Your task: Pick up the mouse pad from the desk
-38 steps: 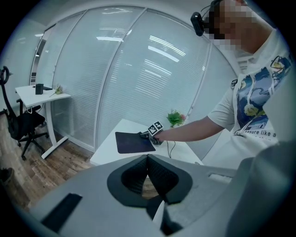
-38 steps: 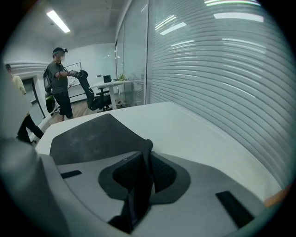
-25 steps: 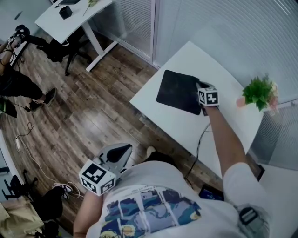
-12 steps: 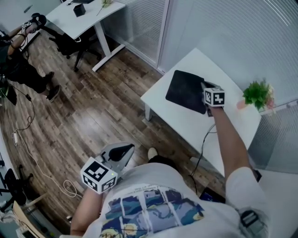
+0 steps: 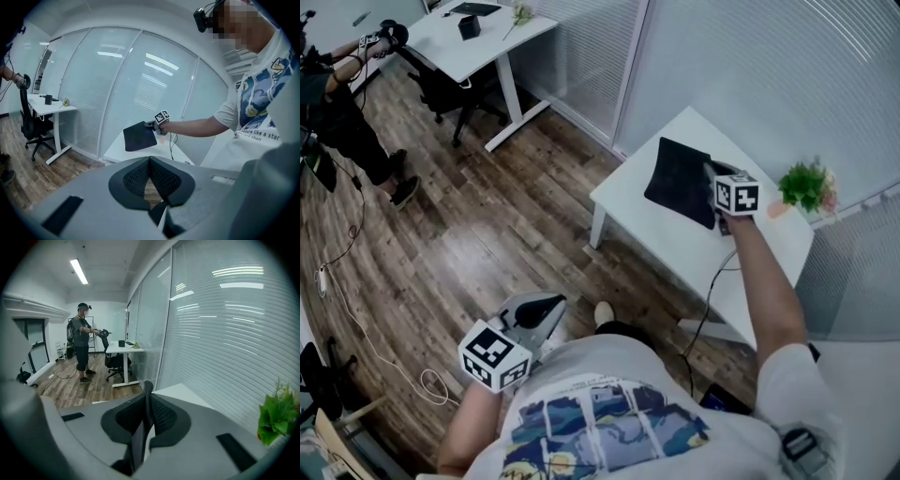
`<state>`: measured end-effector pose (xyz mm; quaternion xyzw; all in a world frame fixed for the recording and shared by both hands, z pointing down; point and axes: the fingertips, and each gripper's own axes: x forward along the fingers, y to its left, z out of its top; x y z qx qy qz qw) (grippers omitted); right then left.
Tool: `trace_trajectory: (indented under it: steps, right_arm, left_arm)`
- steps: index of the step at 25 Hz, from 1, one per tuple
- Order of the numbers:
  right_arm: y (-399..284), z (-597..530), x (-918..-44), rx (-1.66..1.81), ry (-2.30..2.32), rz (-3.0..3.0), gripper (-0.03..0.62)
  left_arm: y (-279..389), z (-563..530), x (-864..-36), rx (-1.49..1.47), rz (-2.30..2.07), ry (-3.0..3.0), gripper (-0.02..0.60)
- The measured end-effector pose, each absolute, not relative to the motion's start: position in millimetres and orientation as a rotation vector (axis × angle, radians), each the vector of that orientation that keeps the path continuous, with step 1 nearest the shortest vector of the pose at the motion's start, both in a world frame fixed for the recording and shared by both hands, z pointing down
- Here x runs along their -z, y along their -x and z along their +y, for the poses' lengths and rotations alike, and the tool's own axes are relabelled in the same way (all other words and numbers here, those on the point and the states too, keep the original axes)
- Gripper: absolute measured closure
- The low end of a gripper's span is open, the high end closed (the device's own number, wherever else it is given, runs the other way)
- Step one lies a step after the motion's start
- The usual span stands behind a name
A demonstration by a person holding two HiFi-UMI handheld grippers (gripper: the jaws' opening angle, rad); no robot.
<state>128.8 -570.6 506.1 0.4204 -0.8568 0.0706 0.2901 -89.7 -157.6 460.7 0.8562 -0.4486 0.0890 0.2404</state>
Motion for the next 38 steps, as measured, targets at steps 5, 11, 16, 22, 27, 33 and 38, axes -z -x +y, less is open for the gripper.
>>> trace_trajectory:
  steps: [5,11,16,22,27,33,38]
  right_arm:
    - [-124,-539,-475,-0.151,-1.131,-2.310,0.565]
    - [-121,-497,-429,-0.095,-1.138,-2.335,0.565]
    - [-117,-451,-397,-0.087,-1.125,-2.357,0.565]
    - [-111,-393,-378,-0.097,-1.084,-2.361,0.565]
    - [-97,-346,-357,-0.078,-1.040,-2.394,0.566]
    - [-79,-292,-335,-0.056,-0.977,-2.451,0.566]
    - [-69,-253,-318,-0.052,-0.938,-2.492,0.566]
  left_arm:
    - [96,-124,-461,-0.231,-1.230,-2.365,0.580]
    - [101,-82,-458,-0.198,-1.234,-2.381,0.580]
    - [105,-46,-458,-0.180,-1.222,-2.387,0.580]
    - [105,-7,-463,-0.155,-1.199,-2.389,0.580]
    - [102,18,-466,-0.148,-1.195,-2.403,0.580]
    - [97,42,-471,-0.137,-1.192,-2.404,0.580]
    - [92,59,-471,-0.133,-1.196,-2.417,0.580]
